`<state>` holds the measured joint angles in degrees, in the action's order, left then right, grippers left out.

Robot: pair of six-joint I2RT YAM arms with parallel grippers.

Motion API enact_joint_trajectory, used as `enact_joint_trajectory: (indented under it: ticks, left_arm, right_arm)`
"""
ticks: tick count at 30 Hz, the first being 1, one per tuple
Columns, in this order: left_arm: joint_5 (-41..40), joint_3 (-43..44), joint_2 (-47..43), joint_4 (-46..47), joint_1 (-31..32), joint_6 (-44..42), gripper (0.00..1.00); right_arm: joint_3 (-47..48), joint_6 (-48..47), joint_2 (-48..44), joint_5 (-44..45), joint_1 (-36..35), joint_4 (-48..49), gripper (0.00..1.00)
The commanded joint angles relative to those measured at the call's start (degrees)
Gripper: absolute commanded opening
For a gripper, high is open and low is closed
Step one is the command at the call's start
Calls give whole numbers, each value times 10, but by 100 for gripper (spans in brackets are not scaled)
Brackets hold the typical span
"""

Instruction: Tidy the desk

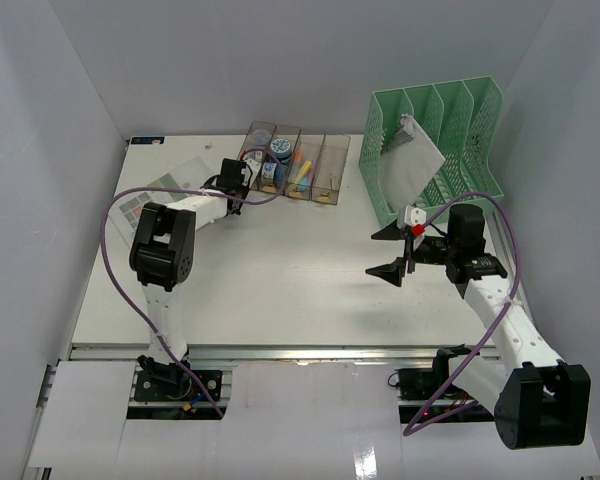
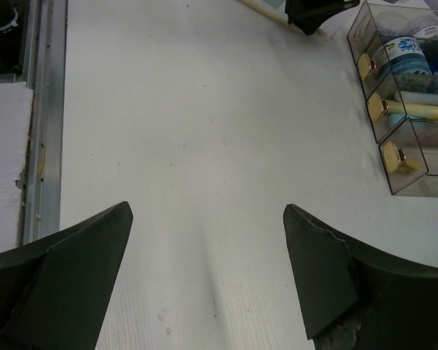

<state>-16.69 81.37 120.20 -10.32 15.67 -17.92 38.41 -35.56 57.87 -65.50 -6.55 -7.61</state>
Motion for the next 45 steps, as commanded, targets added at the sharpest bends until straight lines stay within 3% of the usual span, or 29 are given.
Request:
enact_joint_trajectory:
  ticks: [1,12,17,20,28,31,37,45]
  left_arm:
    - [43,-42,-117,-17,-5,56,2]
    - [171,-239,-397,-36,-6,198,0]
    - [302,-306,-537,-45,-5,240,0]
    - [398,-324,-598,-46,-4,250,0]
    - [560,-363,-673,-60,1,266,0]
    - [600,-385,-685,-59,3,273,0]
    - [672,-403,-699,-55,11,276,0]
    - [704,-395,-714,-51,18,296,0]
  right_arm:
    - [3,-13,-1,4,0,-11,90]
    - [-2,6,8,-1,0,-9,90]
    - [2,-5,15,1,-2,-15,90]
    - [7,-84,5,-12,-26,-69,90]
    - [89,-550,28,29,-128,-287,90]
    - [176,-531,83,40,-167,-295,90]
    - [256,-425,152,62,-230,-205,90]
    - [298,-393,242,145,-321,-155,90]
